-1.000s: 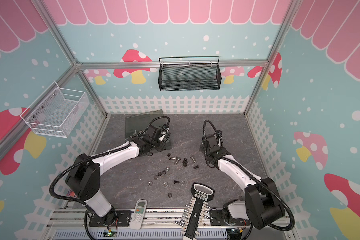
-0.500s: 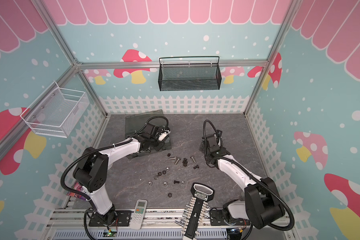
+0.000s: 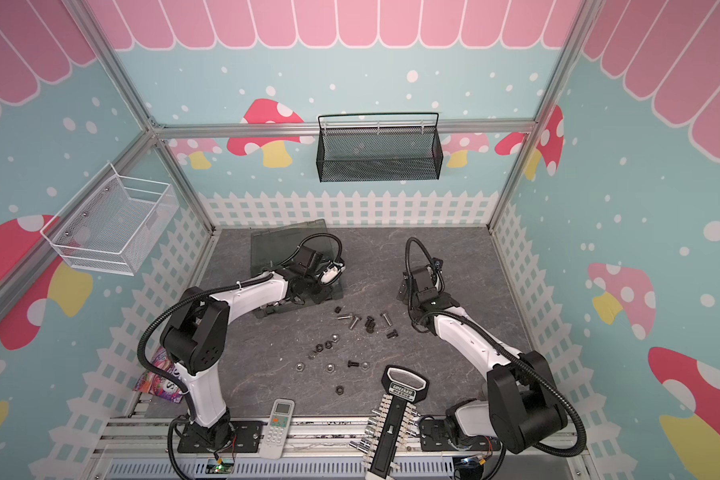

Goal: Sort the screws and nuts into containers
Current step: 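Carry the silver bolt over a box compartment and open the left gripper, then move the left gripper back down onto another silver bolt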

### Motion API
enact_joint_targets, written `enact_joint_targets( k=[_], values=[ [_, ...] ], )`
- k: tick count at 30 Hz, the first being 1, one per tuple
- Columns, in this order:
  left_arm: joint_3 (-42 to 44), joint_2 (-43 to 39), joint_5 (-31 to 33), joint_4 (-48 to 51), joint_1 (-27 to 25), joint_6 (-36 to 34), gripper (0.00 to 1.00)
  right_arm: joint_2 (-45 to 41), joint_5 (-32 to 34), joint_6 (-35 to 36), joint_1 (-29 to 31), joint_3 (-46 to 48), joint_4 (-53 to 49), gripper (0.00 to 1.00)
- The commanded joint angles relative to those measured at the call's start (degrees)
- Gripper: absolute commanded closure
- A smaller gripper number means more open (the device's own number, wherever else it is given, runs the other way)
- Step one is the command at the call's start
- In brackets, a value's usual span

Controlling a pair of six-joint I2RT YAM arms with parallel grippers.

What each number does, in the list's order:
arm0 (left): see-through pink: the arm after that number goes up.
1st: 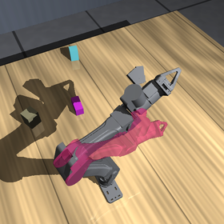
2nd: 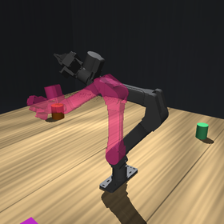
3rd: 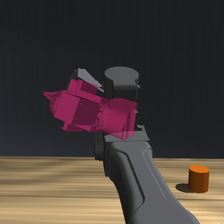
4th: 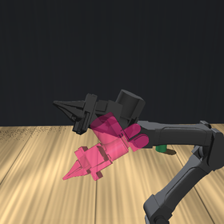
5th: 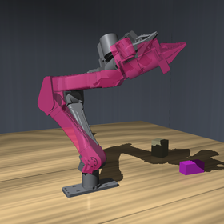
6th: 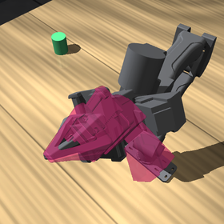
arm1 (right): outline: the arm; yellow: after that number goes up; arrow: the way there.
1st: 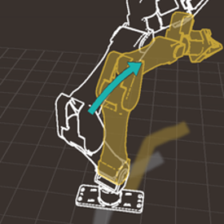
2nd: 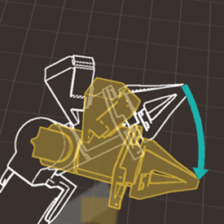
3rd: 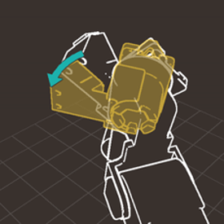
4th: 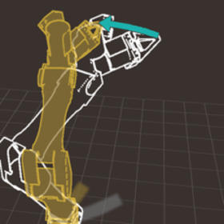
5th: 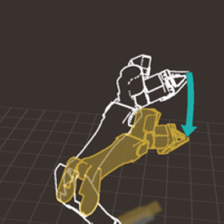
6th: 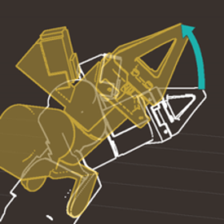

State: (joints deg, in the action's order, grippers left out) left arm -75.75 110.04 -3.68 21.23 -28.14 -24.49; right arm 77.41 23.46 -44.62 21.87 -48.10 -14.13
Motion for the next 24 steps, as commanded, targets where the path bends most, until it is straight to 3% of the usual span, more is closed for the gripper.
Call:
enact_joint_targets(
  k=[1,7,13,24],
  values=[
    [-1.95,0.45,-0.32,0.42,0.21,-1.53,0.87,0.3,0.3,-0.82,0.32,-1.3,-0.93,0.02],
    [-1.65,-0.99,-0.62,0.23,0.19,-0.67,0.78,0.61,0.35,-0.75,0.37,-1.3,-0.96,0.02],
    [-0.73,-2.96,-1.08,-0.5,0.17,-0.03,0.58,0.64,0.34,-0.88,0.37,-0.99,-0.91,0.02],
    [5.1,-11.97,-5.07,-1.88,-1.83,5.01,0.55,0.55,0.4,-1.16,0.4,-0.61,-0.94,0.02]
  ],
)
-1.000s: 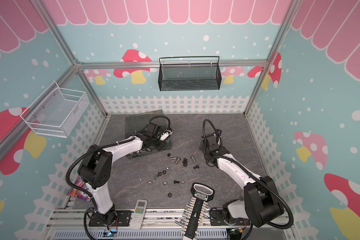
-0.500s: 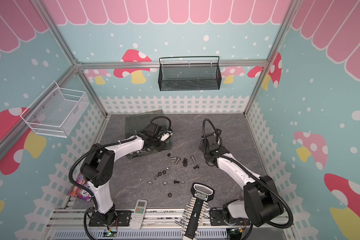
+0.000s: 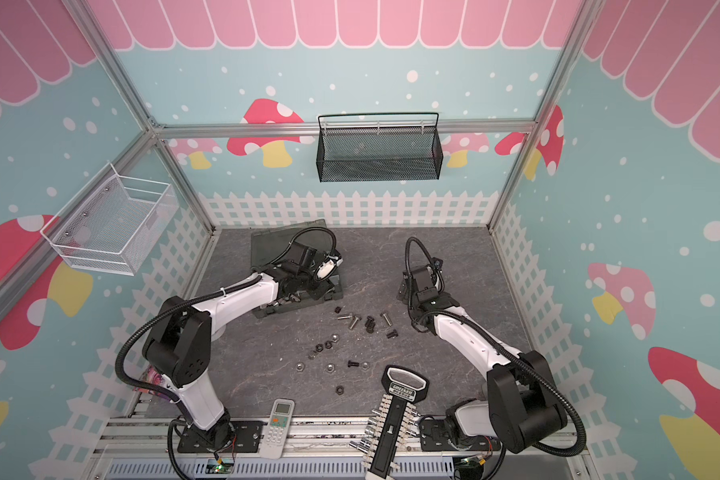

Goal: Sort the screws and nuts into containers
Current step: 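Move the left gripper back down onto another silver bolt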

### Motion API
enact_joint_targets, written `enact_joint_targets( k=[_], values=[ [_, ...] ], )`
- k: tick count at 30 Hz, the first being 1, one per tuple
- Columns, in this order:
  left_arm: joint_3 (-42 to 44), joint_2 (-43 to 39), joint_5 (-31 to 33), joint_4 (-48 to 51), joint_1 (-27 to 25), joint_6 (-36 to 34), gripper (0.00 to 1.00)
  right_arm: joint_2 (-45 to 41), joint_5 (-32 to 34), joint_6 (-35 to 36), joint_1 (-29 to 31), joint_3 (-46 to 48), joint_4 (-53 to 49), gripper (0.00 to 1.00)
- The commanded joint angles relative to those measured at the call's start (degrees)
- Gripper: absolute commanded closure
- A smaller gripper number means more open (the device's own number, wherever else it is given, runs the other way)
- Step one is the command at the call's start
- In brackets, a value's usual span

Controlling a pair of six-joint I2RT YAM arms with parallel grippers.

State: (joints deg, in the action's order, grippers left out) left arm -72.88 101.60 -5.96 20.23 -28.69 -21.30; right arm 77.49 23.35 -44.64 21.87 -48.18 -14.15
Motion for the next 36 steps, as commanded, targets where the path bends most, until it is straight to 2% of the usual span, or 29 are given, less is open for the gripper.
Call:
enact_joint_targets(
  k=[1,8,14,21,36],
  values=[
    [3.19,-4.47,-2.92,-0.95,-1.88,2.15,0.55,0.4,0.47,-1.14,0.37,-0.51,-0.89,0.02],
    [10.49,-9.22,-3.13,-3.83,-7.63,5.1,0.55,0.53,0.5,-1.14,0.37,-0.34,-0.85,0.02],
    [12.56,-6.95,-3.21,-4.3,-9.56,6.14,0.55,0.46,0.33,-1.3,0.37,-0.06,-0.85,0.02],
    [10.88,-2.38,-3.0,-3.79,-9.68,4.89,0.59,-0.06,0.57,-1.31,0.37,0.15,-0.98,0.02],
    [2.3,6.1,-3.28,4.03,-10.62,3.11,0.65,-0.64,1.31,-1.41,0.35,0.43,-1.53,0.02]
  ],
)
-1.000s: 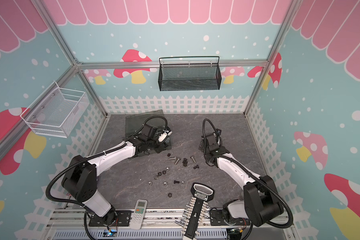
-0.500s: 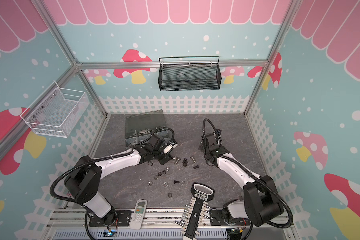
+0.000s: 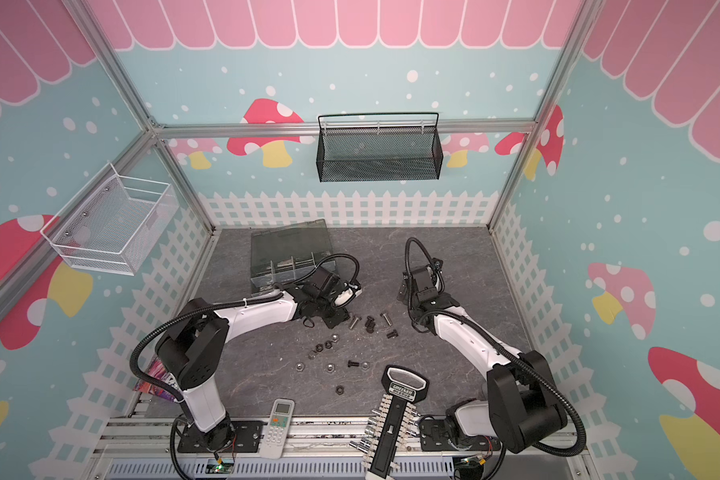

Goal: Sort the screws and nuts into containers
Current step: 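Move the left gripper back down onto another silver bolt, then close the left gripper on the silver bolt and lift it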

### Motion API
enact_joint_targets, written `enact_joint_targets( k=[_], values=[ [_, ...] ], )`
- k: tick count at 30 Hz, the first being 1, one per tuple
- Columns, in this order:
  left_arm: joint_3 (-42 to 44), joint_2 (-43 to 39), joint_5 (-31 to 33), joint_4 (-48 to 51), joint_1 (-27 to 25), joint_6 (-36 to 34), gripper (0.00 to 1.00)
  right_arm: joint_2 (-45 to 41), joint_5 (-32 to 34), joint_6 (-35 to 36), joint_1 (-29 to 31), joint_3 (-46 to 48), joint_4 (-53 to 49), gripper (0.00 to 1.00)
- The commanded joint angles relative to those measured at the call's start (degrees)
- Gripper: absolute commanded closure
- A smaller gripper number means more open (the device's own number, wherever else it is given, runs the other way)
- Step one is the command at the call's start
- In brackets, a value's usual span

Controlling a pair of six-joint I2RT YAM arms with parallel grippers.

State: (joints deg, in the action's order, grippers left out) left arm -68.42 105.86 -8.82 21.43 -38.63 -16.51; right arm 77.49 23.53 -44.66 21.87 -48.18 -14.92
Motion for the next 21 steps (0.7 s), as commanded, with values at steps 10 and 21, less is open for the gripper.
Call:
enact_joint_targets(
  k=[10,21],
  values=[
    [-4.65,4.43,0.73,5.44,-1.07,-1.03,0.69,-0.94,1.58,-1.34,0.31,0.89,-0.9,0.02],
    [-7.66,7.49,2.63,7.75,-1.14,0.42,0.68,-1.13,1.78,-1.38,0.3,1.16,-0.91,0.02]
  ],
)
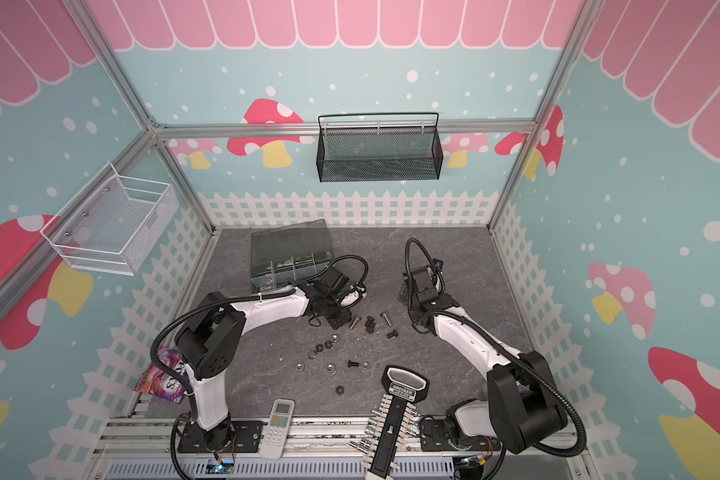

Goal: Sort the screws and nuts into containers
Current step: 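Close the left gripper on the silver bolt and lift it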

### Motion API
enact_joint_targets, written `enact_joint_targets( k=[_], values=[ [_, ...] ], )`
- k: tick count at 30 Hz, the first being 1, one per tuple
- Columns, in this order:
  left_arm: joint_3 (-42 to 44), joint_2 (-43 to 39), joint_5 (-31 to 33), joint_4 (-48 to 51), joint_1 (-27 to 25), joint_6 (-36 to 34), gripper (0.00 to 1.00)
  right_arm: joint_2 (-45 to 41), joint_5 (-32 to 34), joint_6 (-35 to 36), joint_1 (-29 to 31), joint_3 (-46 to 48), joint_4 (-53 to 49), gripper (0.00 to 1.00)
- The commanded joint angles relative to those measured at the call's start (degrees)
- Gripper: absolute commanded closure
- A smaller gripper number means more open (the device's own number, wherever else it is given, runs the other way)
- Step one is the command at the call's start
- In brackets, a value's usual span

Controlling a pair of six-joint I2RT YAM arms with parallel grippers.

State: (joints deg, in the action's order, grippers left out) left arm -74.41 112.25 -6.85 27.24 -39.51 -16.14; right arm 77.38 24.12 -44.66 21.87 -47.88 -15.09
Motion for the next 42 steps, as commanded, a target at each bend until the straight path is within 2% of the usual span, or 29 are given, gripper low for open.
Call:
enact_joint_targets(
  k=[1,12,23,29,37,42],
  values=[
    [-1.68,1.26,0.53,2.17,-0.27,0.1,0.68,-1.02,1.27,-1.31,0.32,0.85,-0.74,0.02],
    [-2.49,2.89,-1.72,4.86,-1.11,0.32,0.69,-1.23,1.26,-1.47,0.32,0.89,-0.73,0.02],
    [-3.35,3.26,-1.51,6.69,-1.39,0.02,0.88,-1.36,1.24,-1.43,0.32,0.76,-0.71,0.02],
    [-3.01,0.91,0.08,6.62,-1.41,-0.62,0.96,-1.09,1.21,-1.39,0.34,0.04,-0.75,0.02],
    [-3.01,-5.37,2.66,4.86,-0.94,-2.88,0.96,-0.68,1.26,-1.12,0.3,-0.84,-0.74,0.02],
    [-3.41,-7.55,4.91,3.98,1.62,-4.19,0.97,-0.66,1.07,-1.02,0.36,-0.82,-0.73,0.02]
  ],
)
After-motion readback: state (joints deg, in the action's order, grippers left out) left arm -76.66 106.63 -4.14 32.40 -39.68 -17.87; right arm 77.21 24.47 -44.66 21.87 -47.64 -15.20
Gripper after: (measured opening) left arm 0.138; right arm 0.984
